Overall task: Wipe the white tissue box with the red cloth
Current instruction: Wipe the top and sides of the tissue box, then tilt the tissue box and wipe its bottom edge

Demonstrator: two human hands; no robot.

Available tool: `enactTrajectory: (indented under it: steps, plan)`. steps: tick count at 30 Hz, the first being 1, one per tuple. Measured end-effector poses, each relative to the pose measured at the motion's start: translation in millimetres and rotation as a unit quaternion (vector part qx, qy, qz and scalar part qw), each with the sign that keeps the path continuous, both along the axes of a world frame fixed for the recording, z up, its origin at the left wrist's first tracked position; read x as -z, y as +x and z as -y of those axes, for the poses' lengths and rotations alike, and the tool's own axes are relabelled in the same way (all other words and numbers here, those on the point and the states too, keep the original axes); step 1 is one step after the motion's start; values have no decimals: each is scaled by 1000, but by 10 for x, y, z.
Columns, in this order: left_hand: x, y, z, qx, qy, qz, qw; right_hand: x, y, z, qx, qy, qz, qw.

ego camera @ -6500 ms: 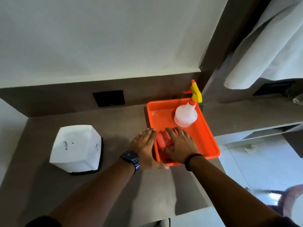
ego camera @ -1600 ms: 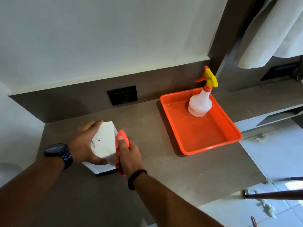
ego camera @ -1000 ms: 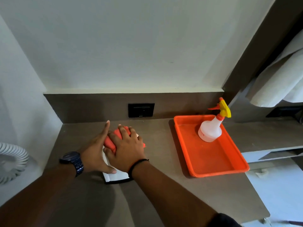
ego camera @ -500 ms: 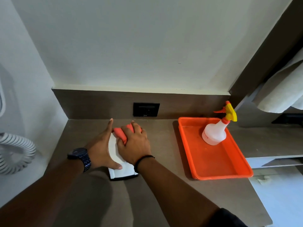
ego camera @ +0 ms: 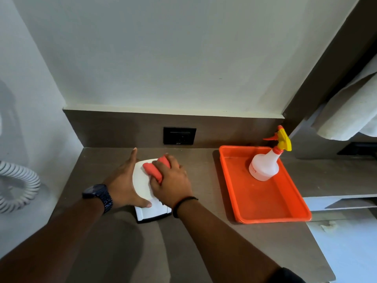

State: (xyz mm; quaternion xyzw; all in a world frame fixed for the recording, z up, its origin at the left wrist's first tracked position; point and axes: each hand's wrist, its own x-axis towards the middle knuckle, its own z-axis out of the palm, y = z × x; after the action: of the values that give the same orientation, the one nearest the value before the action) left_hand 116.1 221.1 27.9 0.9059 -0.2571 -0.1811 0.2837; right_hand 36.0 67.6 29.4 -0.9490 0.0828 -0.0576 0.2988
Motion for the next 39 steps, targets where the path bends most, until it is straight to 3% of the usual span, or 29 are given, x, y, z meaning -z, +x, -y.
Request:
enactTrajectory:
  steps: [2,4,7,8,11,15,18,21,25,27,29,33,39]
  plan:
    - [19,-40,13,-23,-8,5,1000,-53,112,-23,55,55,-17,997]
    - [61,-145,29,-62,-22,14,998,-107,211,-10,171,200,-20,965]
    - [87,-313,30,-118,-12,56,991,-142,237,106,356,465,30,810]
    - [65,-318,11,-94,4,73,993,-133,221,160,378,498,49,779]
    - [-141,-135,-6,110,127,108,980,-91,165,278,392,523,94,751]
    - [-461,154,421,306,303,165,887,-19,80,343,378,520,108,758]
    - [-551,151,738,383,340,146,846,58,39,420,368,507,102,772]
    - [-505,123,729,339,324,132,874,111,-13,519,362,500,113,779]
    - [-457,149,649,98,300,129,940,102,-108,605,377,498,108,773]
    - [-489,221,598,28,269,48,962,91,-146,643,379,502,106,770]
    - [-543,267,501,30,254,-36,966,100,-167,667,378,505,107,768]
    - [-577,229,445,1,215,-50,975,171,-195,690,376,507,111,768]
    - [-403,146,596,-201,186,-77,959,256,-218,649,368,499,104,778]
